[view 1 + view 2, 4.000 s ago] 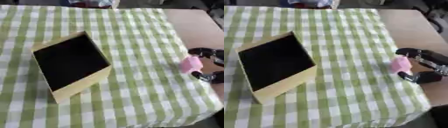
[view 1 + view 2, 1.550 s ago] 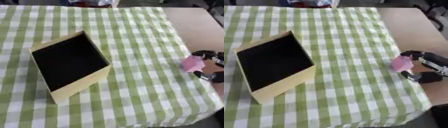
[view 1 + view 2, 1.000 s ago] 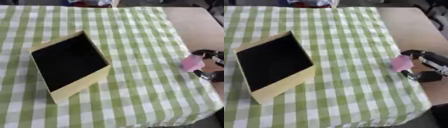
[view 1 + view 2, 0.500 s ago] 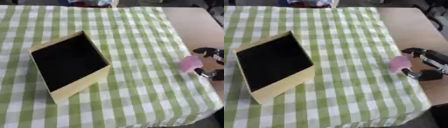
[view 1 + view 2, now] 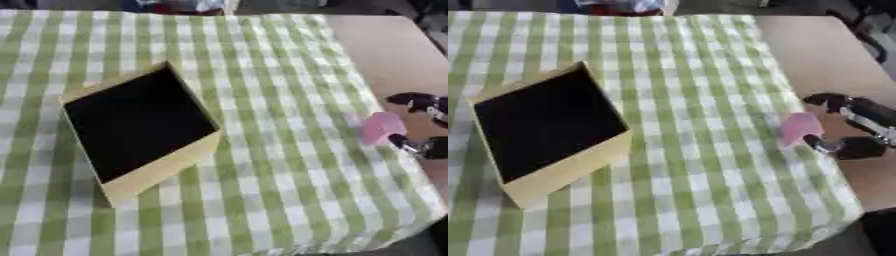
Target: Pick up objects on the table and place them in the box.
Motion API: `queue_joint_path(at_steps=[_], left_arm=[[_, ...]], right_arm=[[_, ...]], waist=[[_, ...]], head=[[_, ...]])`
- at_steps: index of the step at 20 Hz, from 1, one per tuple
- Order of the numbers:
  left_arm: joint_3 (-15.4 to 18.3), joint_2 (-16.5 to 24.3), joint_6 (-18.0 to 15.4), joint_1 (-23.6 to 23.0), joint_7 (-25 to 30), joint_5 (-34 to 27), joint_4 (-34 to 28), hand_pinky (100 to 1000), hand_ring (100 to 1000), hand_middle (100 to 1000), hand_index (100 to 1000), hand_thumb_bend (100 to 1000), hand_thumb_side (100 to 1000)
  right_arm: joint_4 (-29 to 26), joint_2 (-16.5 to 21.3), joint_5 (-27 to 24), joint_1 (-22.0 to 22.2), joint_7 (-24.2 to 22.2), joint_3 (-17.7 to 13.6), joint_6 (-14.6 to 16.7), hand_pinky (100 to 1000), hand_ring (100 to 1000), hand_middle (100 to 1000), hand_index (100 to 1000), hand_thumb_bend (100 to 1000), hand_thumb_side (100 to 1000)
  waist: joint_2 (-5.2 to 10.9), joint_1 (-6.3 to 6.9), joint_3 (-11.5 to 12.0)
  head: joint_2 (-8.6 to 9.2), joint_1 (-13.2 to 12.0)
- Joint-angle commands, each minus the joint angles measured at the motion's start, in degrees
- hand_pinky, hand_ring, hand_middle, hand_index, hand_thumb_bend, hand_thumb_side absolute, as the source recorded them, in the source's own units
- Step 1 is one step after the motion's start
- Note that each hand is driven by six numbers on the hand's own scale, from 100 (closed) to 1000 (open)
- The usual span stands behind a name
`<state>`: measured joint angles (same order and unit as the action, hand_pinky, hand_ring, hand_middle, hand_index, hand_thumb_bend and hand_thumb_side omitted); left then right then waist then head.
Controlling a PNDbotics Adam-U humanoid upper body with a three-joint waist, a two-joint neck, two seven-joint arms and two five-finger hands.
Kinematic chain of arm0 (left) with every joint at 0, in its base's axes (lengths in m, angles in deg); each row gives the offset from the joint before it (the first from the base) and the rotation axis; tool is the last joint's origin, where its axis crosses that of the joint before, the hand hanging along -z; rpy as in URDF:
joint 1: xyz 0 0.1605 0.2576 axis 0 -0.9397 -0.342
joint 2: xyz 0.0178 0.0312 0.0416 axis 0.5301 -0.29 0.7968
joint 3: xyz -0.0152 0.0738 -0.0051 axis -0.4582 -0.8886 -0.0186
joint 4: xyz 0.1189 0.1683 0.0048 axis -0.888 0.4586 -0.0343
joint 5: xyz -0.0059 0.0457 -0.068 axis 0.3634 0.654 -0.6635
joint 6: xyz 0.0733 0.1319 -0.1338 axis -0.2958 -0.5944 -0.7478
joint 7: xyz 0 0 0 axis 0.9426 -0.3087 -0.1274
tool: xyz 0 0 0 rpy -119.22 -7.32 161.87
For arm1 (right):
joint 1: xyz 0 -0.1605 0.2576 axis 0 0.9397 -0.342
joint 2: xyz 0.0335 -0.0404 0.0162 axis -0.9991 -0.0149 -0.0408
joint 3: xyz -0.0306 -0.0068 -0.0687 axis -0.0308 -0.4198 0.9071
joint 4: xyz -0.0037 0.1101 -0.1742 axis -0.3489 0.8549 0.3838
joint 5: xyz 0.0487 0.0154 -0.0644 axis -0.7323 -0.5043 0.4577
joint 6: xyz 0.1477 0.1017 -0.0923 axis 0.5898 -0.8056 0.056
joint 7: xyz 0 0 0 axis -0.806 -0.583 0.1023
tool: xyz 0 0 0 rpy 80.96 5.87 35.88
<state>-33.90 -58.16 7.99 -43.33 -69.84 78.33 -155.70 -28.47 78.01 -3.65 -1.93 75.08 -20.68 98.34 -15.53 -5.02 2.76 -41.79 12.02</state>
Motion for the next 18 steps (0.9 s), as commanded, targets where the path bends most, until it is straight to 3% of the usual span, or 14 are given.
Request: queue_joint_path(at_steps=[1, 18], left_arm=[[0.22, 1.05, -0.1, 0.63, 0.14, 0.18, -0.57, 942, 754, 828, 798, 227, 960], [0.23, 0.93, -0.08, 0.66, 0.22, 0.22, -0.51, 942, 755, 828, 797, 228, 961]], right_arm=[[0.59, 1.71, 0.22, -0.85, -0.36, -0.26, 0.26, 792, 922, 925, 1000, 251, 696], [5.01, 0.84, 1.71, -2.68, -0.79, 0.42, 0.75, 791, 917, 918, 1000, 247, 683]], waist=[[0.71, 0.08, 0.01], [0.55, 0.14, 0.04]], head=[[-0.03, 0.25], [0.01, 0.42]])
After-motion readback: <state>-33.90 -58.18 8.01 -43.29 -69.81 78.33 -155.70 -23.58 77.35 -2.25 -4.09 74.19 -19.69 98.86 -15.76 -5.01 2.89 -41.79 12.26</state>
